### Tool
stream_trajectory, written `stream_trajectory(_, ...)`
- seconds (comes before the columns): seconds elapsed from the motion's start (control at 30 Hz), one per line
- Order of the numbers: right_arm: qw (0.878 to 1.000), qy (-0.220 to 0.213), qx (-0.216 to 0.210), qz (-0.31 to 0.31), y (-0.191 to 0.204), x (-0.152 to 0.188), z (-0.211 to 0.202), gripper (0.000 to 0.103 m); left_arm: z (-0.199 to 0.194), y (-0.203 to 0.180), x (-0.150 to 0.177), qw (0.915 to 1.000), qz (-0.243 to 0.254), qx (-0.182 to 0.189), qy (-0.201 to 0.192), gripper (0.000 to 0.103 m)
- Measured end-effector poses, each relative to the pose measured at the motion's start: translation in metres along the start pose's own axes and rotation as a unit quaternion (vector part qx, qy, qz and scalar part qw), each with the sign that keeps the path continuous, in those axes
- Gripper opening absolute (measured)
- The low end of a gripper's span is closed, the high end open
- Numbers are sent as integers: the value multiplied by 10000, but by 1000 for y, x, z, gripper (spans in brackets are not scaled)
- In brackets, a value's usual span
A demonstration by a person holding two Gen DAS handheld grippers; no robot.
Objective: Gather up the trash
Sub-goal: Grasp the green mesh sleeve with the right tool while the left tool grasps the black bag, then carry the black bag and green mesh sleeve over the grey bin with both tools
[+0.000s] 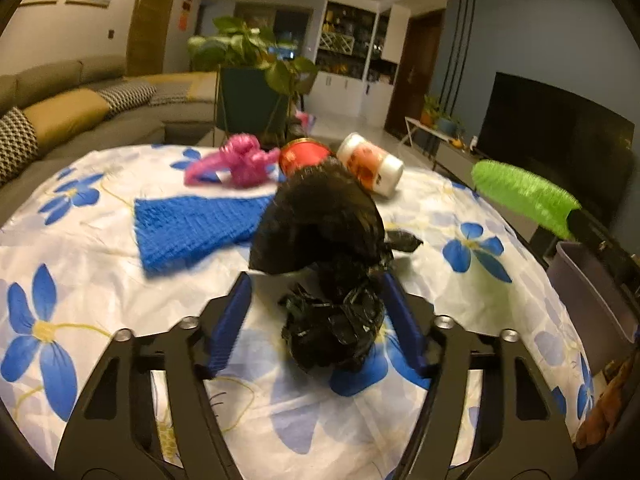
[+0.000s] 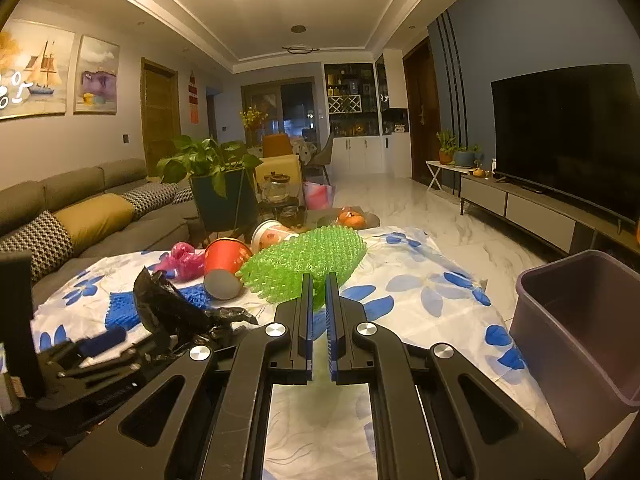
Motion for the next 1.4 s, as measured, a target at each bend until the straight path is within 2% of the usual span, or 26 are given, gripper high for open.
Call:
stream_trajectory(0.07,10000,-18,4,4,-1,-2,-2,7,4,-1,4,9999,-27,80,144,49)
stream_trajectory(0.13,10000,-32,13,-15,-3,-2,-3,7,9,-4,9,9995,-36,151,278,35)
stream_trajectory(0.2,10000,-42,17,-12,-4,-2,-5,7,10,-5,13,9991,-36,225,369,25)
stream_trajectory(0.33,10000,-58,39,-25,-5,-3,-8,7,10,-7,14,9987,-40,309,396,6)
stream_trajectory(0.57,9999,-120,53,-55,-5,-6,-15,7,-2,-12,7,9995,35,275,169,1)
stream_trajectory(0.8,9997,-205,88,-72,-7,-9,-24,7,-20,-9,-6,9994,-148,290,-96,1)
stream_trajectory(1.23,9990,-384,237,-32,-28,-17,-44,7,-61,-39,-46,9962,13,522,-697,1)
stream_trajectory(1.4,9981,-495,363,24,-43,-23,-57,7,-69,-62,-61,9941,110,686,-830,1)
Point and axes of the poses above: each gripper's, at about its wrist camera, not at the fingertips, and z roughly the way its jaws point, y to its left, x to its underside, the point moved 10 cm from there along z, roughly the way its jaws point, and after that the axes turned 4 degrees about -y, right-handed, at the moved point
